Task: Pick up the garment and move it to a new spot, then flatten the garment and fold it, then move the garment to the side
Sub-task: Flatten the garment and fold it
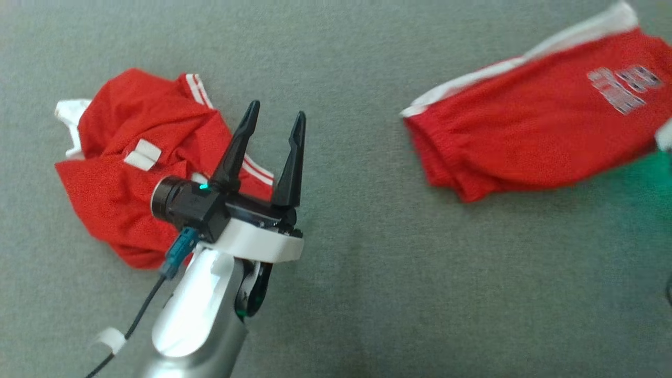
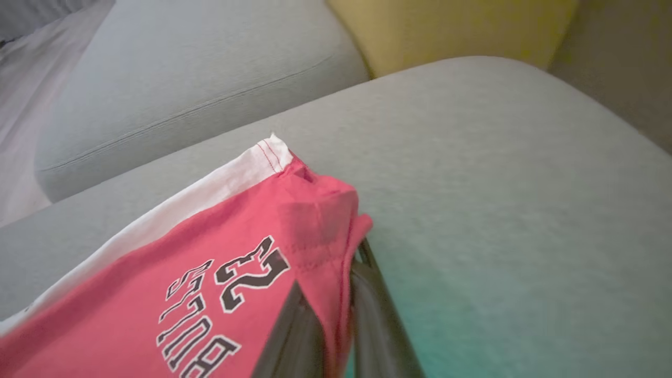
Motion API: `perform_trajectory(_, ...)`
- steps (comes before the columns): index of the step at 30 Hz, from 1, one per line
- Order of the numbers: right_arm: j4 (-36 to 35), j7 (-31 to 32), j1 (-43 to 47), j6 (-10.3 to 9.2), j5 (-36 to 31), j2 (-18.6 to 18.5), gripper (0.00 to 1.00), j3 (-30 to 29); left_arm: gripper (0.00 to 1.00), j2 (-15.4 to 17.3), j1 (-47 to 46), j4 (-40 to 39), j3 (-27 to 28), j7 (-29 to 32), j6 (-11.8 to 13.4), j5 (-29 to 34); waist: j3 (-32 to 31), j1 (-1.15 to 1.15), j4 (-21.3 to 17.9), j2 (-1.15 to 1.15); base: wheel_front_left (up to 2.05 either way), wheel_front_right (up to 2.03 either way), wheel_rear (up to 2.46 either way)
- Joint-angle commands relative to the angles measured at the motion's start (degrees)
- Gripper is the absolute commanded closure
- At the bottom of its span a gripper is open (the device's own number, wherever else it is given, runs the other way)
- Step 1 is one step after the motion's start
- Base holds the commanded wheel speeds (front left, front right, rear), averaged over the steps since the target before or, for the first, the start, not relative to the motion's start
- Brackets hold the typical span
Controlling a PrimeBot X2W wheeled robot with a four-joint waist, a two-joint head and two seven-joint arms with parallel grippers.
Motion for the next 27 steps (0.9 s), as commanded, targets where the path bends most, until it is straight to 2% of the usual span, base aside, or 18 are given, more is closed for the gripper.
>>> perform_trajectory(1, -0.61, -1.34, 0.71, -0.04, -0.56, -2.20, 1.00, -0.79, 0.00, 0.31, -0.22, -1.70, 2.21, -0.28, -0.29, 0.78, -1.24, 0.01, -1.08, 0.00, 0.00, 0.00, 0.00)
perform_trajectory(7, 3.15, -4.69, 2.37, -0.04, -2.83, -3.93, 1.00, -6.86, 0.00, 0.29, 0.97, -1.86, 2.60, -0.28, -0.57, 0.99, -2.38, 0.01, -1.63, 0.00, 0.00, 0.00, 0.00)
perform_trajectory(13, 4.20, -7.45, 1.85, -0.04, -5.10, -2.35, 1.00, -9.74, 0.00, 0.29, 1.69, -2.17, 3.47, -0.28, -0.89, 1.21, -2.57, 0.01, -1.62, 0.00, 0.00, 0.00, 0.00)
perform_trajectory(21, 1.79, -10.44, 1.29, -0.04, -4.60, 1.69, 1.00, -7.58, 0.00, 0.42, 2.39, -1.87, 4.33, -0.28, -1.05, 1.53, -3.86, 0.01, -1.65, 0.00, 0.00, 0.00, 0.00)
perform_trajectory(27, -3.36, -11.38, 2.84, -0.04, 0.78, 4.92, 1.00, -1.95, 0.00, 0.49, 2.47, -1.51, 4.69, -0.28, -1.03, 1.54, -5.80, 0.01, -1.28, 0.00, 0.00, 0.00, 0.00)
